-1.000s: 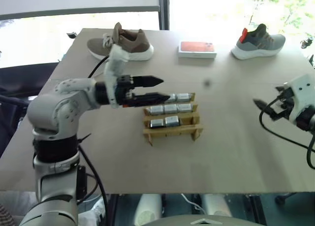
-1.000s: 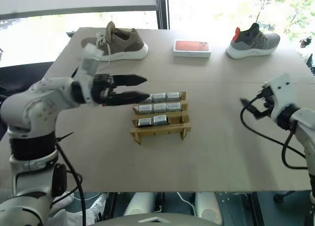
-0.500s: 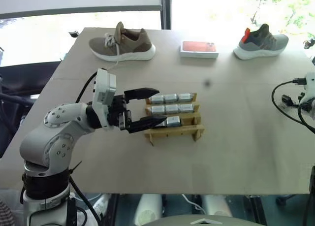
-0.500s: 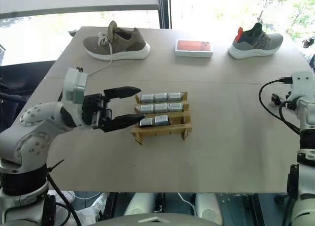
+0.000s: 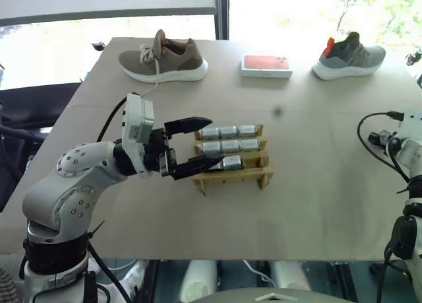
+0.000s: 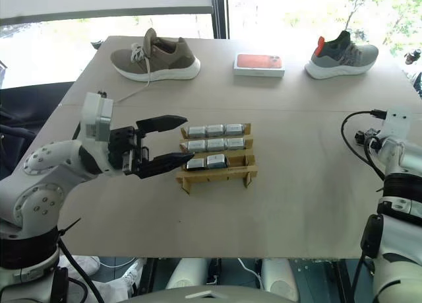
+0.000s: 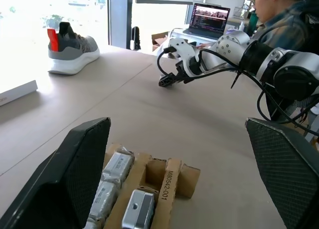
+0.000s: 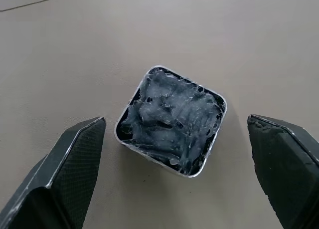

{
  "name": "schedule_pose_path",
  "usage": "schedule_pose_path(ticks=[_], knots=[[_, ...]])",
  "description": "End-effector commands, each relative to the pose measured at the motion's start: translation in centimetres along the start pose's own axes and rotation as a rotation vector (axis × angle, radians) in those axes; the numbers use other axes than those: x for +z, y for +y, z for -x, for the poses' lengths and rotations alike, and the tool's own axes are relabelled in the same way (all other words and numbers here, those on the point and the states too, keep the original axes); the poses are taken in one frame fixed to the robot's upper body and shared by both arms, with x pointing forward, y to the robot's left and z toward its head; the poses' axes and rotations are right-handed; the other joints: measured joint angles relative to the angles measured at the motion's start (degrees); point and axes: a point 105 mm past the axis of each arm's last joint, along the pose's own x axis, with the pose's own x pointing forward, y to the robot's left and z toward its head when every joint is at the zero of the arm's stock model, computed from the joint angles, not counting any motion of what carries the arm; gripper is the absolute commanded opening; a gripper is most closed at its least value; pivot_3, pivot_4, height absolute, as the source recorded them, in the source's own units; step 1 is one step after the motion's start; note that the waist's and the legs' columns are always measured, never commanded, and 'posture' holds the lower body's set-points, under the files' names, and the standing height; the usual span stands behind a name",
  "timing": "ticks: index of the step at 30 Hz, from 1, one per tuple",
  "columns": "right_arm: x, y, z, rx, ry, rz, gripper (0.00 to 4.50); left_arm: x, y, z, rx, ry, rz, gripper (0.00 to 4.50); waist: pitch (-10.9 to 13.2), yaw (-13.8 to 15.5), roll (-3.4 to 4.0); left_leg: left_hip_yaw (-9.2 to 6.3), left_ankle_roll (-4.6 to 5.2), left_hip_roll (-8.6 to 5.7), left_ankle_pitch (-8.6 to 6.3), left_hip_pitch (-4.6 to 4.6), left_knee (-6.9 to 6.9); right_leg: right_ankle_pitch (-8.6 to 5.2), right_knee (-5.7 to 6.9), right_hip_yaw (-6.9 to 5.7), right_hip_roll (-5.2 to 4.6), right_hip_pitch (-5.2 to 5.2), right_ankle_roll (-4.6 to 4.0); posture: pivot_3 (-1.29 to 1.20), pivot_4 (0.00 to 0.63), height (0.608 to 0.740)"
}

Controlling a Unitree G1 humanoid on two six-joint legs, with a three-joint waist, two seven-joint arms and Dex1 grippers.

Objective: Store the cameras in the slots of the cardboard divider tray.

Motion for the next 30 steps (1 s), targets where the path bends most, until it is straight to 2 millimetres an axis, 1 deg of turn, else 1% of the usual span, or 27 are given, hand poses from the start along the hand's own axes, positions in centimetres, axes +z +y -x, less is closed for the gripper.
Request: schedule_pose_path(ticks=[1, 3, 4, 6, 8, 9, 11, 13, 14, 15, 16, 17, 18, 19, 20, 21, 22, 25, 27, 30], knots=[[1.5, -0.2, 0.3, -0.018, -0.065, -0.033, 4.50, 0.6, -0.6, -0.1, -0.023, -0.013, -0.044, 4.48, 0.0, -0.1, 0.00, 0.00, 0.00, 0.00, 0.00, 0.01, 0.00, 0.00, 0.00, 0.00, 0.00, 0.00, 0.00, 0.00, 0.150, 0.740], [1.3, 0.1, 0.3, -0.018, -0.069, -0.019, 4.50, 0.6, -0.5, -0.1, -0.021, -0.015, -0.045, 4.48, 0.0, -0.1, 0.00, 0.00, 0.00, 0.00, 0.00, 0.00, 0.00, 0.00, 0.00, 0.00, 0.00, 0.00, 0.00, 0.00, 0.150, 0.740], [1.2, 0.2, 0.2, -0.017, -0.070, -0.015, 3.95, 0.6, -0.5, -0.1, -0.021, -0.016, -0.046, 4.50, 0.0, -0.1, 0.01, 0.00, 0.00, 0.00, 0.00, 0.01, 0.00, 0.00, 0.00, 0.00, 0.01, 0.00, 0.00, 0.00, 0.150, 0.740], [1.1, 0.2, 0.2, -0.021, -0.073, -0.014, 3.20, 0.5, -0.5, -0.1, -0.019, -0.019, -0.042, 4.50, 0.0, -0.1, 0.01, 0.00, 0.00, 0.00, 0.00, 0.01, 0.00, 0.00, 0.00, 0.01, 0.01, 0.00, 0.00, 0.00, 0.150, 0.740], [0.9, 0.2, 0.1, -0.022, -0.070, -0.010, 2.24, 0.4, -0.5, 0.0, -0.016, -0.016, -0.031, 4.50, 0.0, -0.1, 0.01, 0.00, 0.00, 0.00, 0.00, 0.01, 0.00, 0.00, 0.01, 0.01, 0.01, 0.00, 0.00, 0.00, 0.150, 0.740], [0.8, 0.2, 0.1, -0.021, -0.069, -0.004, 2.00, 0.3, -0.5, 0.0, -0.013, -0.013, -0.022, 4.50, 0.0, -0.1, 0.01, -0.01, 0.00, 0.00, 0.00, 0.01, 0.00, 0.00, 0.00, 0.00, 0.01, 0.00, 0.00, 0.00, 0.150, 0.740], [0.7, 0.2, 0.2, -0.010, -0.069, 0.047, 2.00, 0.1, -0.6, -0.1, -0.004, -0.004, -0.014, 4.50, 0.0, -0.1, 0.01, 0.00, 0.00, 0.00, 0.00, 0.00, 0.00, 0.00, -0.01, 0.01, 0.01, 0.00, 0.00, 0.00, 0.150, 0.740], [1.1, 0.5, 1.0, 0.021, -0.118, 0.168, 2.00, 0.1, -0.6, -0.3, 0.021, -0.013, 0.003, 4.50, 0.0, 0.1, 0.01, -0.02, 0.00, 0.01, 0.00, -0.01, 0.00, 0.00, -0.02, 0.00, 0.00, 0.00, 0.00, 0.00, 0.150, 0.740], [2.0, 1.4, 1.9, 0.088, -0.198, 0.275, 2.00, 0.1, -0.3, -0.4, 0.054, -0.024, 0.003, 4.50, 0.0, 0.3, 0.01, -0.04, 0.00, 0.01, 0.00, -0.02, -0.02, 0.00, -0.04, -0.01, 0.00, 0.00, 0.00, 0.00, 0.150, 0.740], [2.5, 2.7, 3.2, 0.188, -0.267, 0.370, 2.00, 0.1, 0.0, -0.6, 0.081, -0.029, 0.034, 4.50, 0.0, 0.4, 0.05, -0.07, 0.00, 0.01, 0.00, -0.03, -0.03, 0.00, -0.05, -0.03, 0.00, 0.00, 0.00, 0.00, 0.150, 0.740], [2.8, 4.0, 4.4, 0.269, -0.316, 0.444, 2.00, 0.1, 0.1, -0.7, 0.090, -0.031, 0.079, 4.50, 0.0, 0.4, 0.07, -0.12, 0.01, 0.00, 0.00, -0.07, -0.05, 0.00, -0.10, -0.07, -0.02, 0.00, 0.00, 0.00, 0.150, 0.740], [3.6, 6.8, 7.8, 0.423, -0.475, 0.682, 2.00, -0.3, 0.3, -0.9, 0.120, 0.017, 0.133, 4.50, 0.0, 0.2, 0.08, -0.15, 0.01, 0.00, -0.01, -0.09, -0.06, -0.01, -0.11, -0.07, -0.03, 0.00, 0.01, 0.00, 0.150, 0.740], [2.6, 9.8, 11.5, 0.608, -0.572, 0.917, 2.00, -1.1, 0.5, -1.2, 0.126, 0.080, 0.236, 4.50, 0.1, 0.3, 0.30, -0.15, 0.01, 0.02, -0.01, -0.10, -0.07, 0.00, -0.12, -0.06, -0.02, -0.02, 0.02, 0.00, 0.150, 0.740], [1.0, 11.9, 14.3, 0.749, -0.634, 1.097, 2.00, -1.5, 0.5, -1.4, 0.117, 0.122, 0.307, 4.50, 0.2, 0.1, 0.39, -0.18, 0.02, 0.00, -0.01, -0.13, -0.07, 0.00, -0.11, -0.06, -0.06, -0.07, 0.03, 0.00, 0.150, 0.740], [-0.5, 13.5, 16.6, 0.862, -0.684, 1.234, 2.00, -1.2, 0.4, -1.8, 0.076, 0.106, 0.370, 4.50, 0.2, -0.2, 0.42, -0.22, 0.02, -0.01, -0.02, -0.13, -0.09, -0.02, -0.10, -0.07, -0.08, -0.06, 0.06, 0.00, 0.150, 0.740], [-1.2, 14.5, 17.8, 0.931, -0.707, 1.289, 2.00, -0.9, 0.5, -2.1, 0.057, 0.089, 0.421, 4.50, 0.1, -0.7, 0.34, -0.18, 0.02, 0.03, -0.02, -0.04, -0.10, -0.02, -0.07, -0.04, -0.01, -0.03, 0.07, 0.00, 0.150, 0.740], [-1.5, 15.7, 19.0, 0.992, -0.751, 1.317, 2.00, -0.9, 0.7, -2.4, 0.039, 0.082, 0.475, 4.50, 0.1, -1.2, 0.14, -0.20, 0.01, 0.11, -0.01, 0.04, -0.10, -0.02, -0.07, -0.05, 0.10, 0.03, 0.07, 0.00, 0.150, 0.740], [-0.9, 18.7, 21.3, 1.097, -0.875, 1.308, 2.00, -0.9, 1.0, -3.2, 0.009, 0.087, 0.551, 4.50, 0.1, -1.4, -0.15, -0.20, -0.13, 0.21, 0.06, 0.40, -0.06, -0.03, -0.05, -0.05, 0.19, 0.32, 0.06, 0.00, 0.150, 0.740], [-0.5, 20.3, 22.6, 1.155, -0.934, 1.305, 2.00, -1.0, 1.4, -3.6, 0.005, 0.087, 0.599, 4.50, 0.1, -1.2, -0.19, -0.13, -0.15, 0.13, 0.07, 0.53, -0.05, -0.03, 0.03, -0.01, 0.15, 0.40, 0.04, 0.00, 0.150, 0.740], [-0.5, 21.6, 23.7, 1.204, -0.972, 1.317, 2.00, -1.1, 1.5, -4.0, -0.003, 0.113, 0.608, 4.50, 0.2, -0.7, -0.22, -0.14, -0.17, 0.11, 0.09, 0.51, -0.03, -0.02, 0.04, -0.03, 0.14, 0.40, -0.01, 0.00, 0.150, 0.740]])
